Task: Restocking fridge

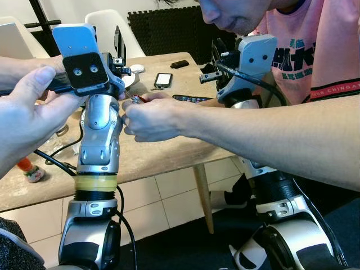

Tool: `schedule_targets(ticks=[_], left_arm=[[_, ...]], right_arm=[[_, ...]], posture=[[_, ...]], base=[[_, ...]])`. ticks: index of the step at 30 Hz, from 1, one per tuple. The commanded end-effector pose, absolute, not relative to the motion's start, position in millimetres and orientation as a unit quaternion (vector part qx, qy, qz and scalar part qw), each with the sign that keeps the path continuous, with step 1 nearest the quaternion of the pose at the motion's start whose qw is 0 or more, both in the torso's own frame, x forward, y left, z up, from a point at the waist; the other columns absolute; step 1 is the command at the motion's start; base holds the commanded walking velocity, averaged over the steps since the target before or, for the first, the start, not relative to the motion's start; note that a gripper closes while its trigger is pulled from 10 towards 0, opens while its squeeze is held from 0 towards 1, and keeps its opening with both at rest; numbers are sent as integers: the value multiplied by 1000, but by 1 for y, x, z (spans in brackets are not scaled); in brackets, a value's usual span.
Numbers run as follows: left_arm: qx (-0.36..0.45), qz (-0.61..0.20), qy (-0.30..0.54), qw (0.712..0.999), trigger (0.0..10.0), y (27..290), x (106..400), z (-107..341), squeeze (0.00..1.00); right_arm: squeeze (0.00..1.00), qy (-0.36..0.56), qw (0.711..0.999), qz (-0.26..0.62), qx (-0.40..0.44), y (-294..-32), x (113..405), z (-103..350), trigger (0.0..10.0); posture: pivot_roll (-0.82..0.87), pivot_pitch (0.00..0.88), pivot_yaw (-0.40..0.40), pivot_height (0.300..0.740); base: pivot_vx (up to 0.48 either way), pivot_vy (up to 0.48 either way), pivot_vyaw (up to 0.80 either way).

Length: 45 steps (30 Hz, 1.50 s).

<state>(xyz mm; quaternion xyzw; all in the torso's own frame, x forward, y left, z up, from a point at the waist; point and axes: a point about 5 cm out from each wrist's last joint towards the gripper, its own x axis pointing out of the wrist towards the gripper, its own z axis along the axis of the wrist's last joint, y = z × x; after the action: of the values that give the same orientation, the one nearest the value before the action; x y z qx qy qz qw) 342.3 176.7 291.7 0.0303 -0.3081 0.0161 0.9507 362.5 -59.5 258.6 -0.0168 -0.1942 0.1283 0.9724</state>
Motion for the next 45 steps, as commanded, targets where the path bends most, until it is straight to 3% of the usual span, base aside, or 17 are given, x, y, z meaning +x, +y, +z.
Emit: schedule_targets(ticks=[1, 30, 45], left_arm=[[33, 10, -287, 957, 10000, 172, 346, 283, 0], [38, 2, -284, 958, 10000, 172, 347, 284, 0], [48, -6, -285, 957, 10000, 172, 349, 289, 0]], right_arm=[[0, -186, 975, 121, -15, -63, 363, 256, 10000], [0, -174, 980, 98, -9, -70, 358, 246, 10000], [0, -163, 985, 57, -18, -90, 361, 236, 10000]], posture=[[16, 0, -21, 740], [13, 0, 10, 740], [20, 0, 35, 740]], base=[[0, 0, 0], [0, 0, 0], [0, 0, 0]])
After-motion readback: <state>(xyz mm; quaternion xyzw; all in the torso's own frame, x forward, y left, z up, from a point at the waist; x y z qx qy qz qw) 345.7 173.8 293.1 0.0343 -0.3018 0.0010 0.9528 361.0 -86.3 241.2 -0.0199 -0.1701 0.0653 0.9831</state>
